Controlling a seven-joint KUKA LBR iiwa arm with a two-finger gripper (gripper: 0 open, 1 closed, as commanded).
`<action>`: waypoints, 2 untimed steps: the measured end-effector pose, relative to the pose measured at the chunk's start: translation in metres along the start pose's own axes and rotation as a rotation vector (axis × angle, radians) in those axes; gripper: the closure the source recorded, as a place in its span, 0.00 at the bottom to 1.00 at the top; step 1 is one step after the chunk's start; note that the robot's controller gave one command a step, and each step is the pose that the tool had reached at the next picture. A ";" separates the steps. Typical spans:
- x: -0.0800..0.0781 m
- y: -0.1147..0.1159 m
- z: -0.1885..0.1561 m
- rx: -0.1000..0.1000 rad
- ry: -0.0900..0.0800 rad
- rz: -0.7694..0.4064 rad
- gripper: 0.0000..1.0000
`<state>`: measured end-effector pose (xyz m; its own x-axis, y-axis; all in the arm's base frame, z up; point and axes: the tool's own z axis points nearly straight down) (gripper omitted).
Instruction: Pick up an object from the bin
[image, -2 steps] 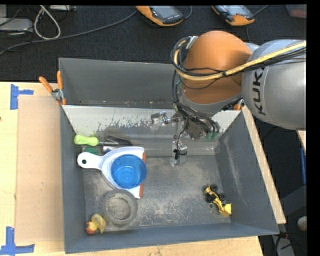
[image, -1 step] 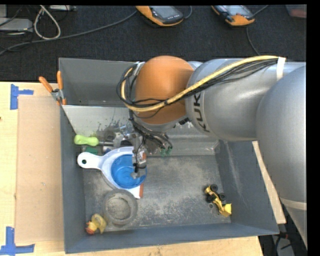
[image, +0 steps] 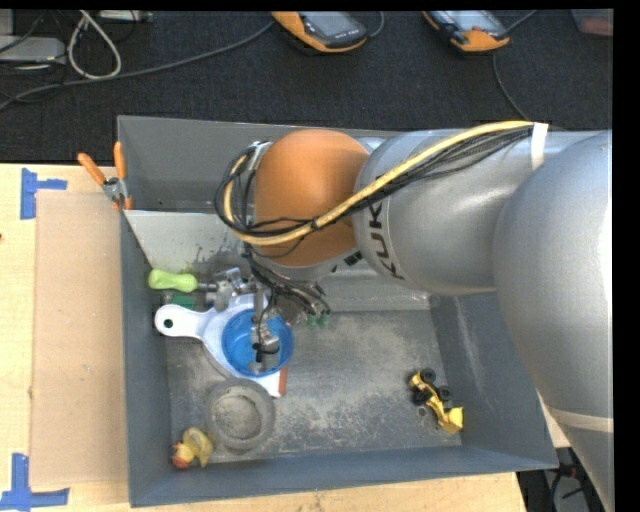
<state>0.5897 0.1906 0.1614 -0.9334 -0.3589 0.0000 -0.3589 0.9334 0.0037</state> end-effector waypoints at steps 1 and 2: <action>-0.006 -0.003 -0.029 0.002 -0.014 0.051 0.00; 0.016 0.016 -0.056 0.002 0.004 0.040 0.00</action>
Offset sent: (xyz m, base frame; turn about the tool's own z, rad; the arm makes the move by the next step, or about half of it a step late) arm -0.0584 0.0340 0.1276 0.0060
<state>0.5694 0.2001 0.2170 -0.9468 -0.3218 0.0041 -0.3218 0.9468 0.0015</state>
